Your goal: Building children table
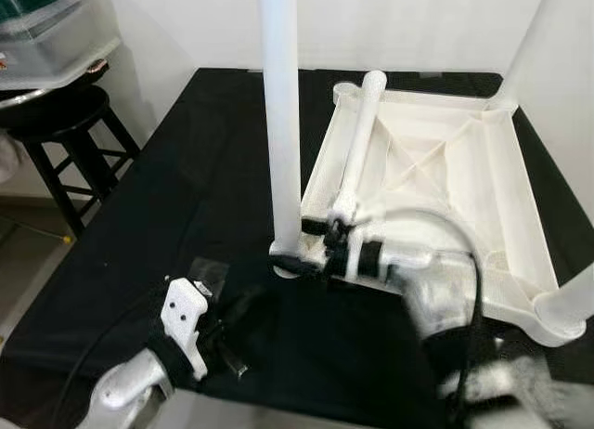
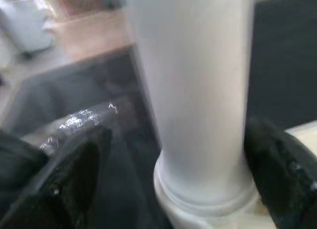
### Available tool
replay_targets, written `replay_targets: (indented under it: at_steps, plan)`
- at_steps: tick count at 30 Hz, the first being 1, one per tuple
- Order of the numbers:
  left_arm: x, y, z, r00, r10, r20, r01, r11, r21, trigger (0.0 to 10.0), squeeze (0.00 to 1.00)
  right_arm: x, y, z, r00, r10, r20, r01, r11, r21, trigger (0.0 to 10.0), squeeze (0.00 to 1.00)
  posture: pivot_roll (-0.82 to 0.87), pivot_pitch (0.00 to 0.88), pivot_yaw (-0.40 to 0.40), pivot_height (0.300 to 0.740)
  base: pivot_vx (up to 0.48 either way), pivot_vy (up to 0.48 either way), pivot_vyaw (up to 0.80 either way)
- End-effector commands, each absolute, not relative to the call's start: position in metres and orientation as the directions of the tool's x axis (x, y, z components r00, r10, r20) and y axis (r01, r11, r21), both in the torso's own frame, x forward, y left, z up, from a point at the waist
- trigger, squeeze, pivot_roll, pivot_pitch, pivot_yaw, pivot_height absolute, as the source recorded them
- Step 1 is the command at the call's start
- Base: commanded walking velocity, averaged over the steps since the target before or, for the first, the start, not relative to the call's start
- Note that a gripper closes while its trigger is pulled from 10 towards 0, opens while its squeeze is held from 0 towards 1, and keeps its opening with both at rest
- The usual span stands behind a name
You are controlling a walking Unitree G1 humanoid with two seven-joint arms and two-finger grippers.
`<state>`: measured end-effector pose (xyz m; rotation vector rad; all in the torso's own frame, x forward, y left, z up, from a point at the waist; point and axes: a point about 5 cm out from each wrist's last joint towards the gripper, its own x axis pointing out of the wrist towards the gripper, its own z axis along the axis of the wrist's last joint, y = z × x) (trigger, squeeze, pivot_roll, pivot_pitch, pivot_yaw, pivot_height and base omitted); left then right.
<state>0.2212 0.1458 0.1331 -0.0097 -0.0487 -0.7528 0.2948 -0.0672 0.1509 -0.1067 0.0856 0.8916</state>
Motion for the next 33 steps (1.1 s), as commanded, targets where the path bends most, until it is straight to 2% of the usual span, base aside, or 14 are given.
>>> replay_targets:
  at_steps: [1,7,13,14,15,17,18,21,23,26,28,29,31,33]
  plan:
    - [0.220,0.150,0.131,0.731,-0.682,0.024,0.682,0.732,0.013,10.0,0.00,0.269,-0.035,0.145,0.631,0.753,-0.188,-0.775,0.625,-0.095,10.0,1.00,-0.02,0.209,0.023,0.740,0.000,0.000,0.00]
    - [0.222,0.149,0.129,0.731,-0.682,0.017,0.682,0.731,0.022,10.0,0.00,0.303,-0.055,0.165,0.709,0.688,-0.154,-0.705,0.688,-0.173,10.0,1.00,-0.01,0.191,0.024,0.740,0.000,0.000,0.00]
    - [0.223,0.149,0.129,0.735,-0.678,0.014,0.677,0.735,0.026,10.0,0.00,0.300,-0.053,0.174,0.700,0.696,-0.161,-0.714,0.674,-0.187,10.0,1.00,-0.01,0.185,0.017,0.740,0.000,0.000,0.00]
    - [0.223,0.149,0.128,0.736,-0.677,0.014,0.677,0.736,0.026,10.0,0.00,0.297,-0.050,0.179,0.668,0.728,-0.156,-0.744,0.643,-0.184,10.0,0.85,0.00,0.182,0.017,0.740,0.000,0.000,0.00]
    - [0.224,0.149,0.128,0.736,-0.677,0.013,0.677,0.736,0.027,10.0,0.00,0.297,-0.049,0.187,0.629,0.765,-0.135,-0.775,0.605,-0.186,10.0,0.00,0.00,0.179,0.019,0.740,0.000,0.000,0.00]
    - [0.224,0.149,0.128,0.735,-0.678,0.013,0.677,0.735,0.027,10.0,0.00,0.298,-0.049,0.192,0.603,0.788,-0.121,-0.794,0.579,-0.187,10.0,0.00,0.00,0.178,0.021,0.740,0.000,0.000,0.00]
    - [0.224,0.148,0.128,0.734,-0.679,0.012,0.679,0.734,0.027,10.0,0.00,0.302,-0.053,0.204,0.506,0.858,-0.093,-0.851,0.478,-0.216,10.0,0.00,0.00,0.174,0.019,0.740,0.000,0.000,0.00]
    - [0.225,0.147,0.127,0.733,-0.680,0.012,0.680,0.733,0.027,10.0,0.00,0.308,-0.062,0.213,0.397,0.915,-0.078,-0.908,0.379,-0.177,10.0,0.00,0.00,0.170,0.015,0.740,0.000,0.000,0.00]
    - [0.225,0.147,0.127,0.733,-0.680,0.012,0.680,0.733,0.027,10.0,0.00,0.308,-0.062,0.213,0.397,0.915,-0.078,-0.908,0.379,-0.177,10.0,0.00,0.00,0.170,0.015,0.740,0.000,0.000,0.00]
    - [0.225,0.146,0.127,0.733,-0.680,0.010,0.679,0.733,0.031,10.0,0.00,0.320,-0.079,0.221,0.192,0.970,-0.147,-0.969,0.165,-0.182,10.0,0.00,0.01,0.162,0.015,0.740,0.000,0.000,0.00]
    - [0.225,0.146,0.127,0.733,-0.680,0.009,0.679,0.733,0.032,10.0,0.00,0.322,-0.082,0.223,0.158,0.974,-0.163,-0.976,0.128,-0.179,10.0,0.00,0.01,0.162,0.015,0.740,0.000,0.000,0.00]
    - [0.225,0.146,0.126,0.733,-0.680,0.008,0.680,0.733,0.033,10.0,0.00,0.328,-0.083,0.225,0.141,0.975,-0.170,-0.979,0.112,-0.168,4.3,0.00,0.01,0.158,0.015,0.740,0.000,0.000,0.00]
    - [0.225,0.145,0.126,0.732,-0.681,0.007,0.680,0.732,0.034,10.0,0.00,0.331,-0.082,0.227,0.133,0.976,-0.172,-0.982,0.105,-0.160,4.3,0.00,0.01,0.158,0.015,0.740,0.000,0.000,0.00]
    - [0.225,0.145,0.126,0.732,-0.682,0.005,0.681,0.731,0.035,10.0,0.00,0.337,-0.081,0.229,0.105,0.980,-0.171,-0.986,0.081,-0.143,0.0,0.00,0.02,0.156,0.015,0.740,0.000,0.000,0.00]
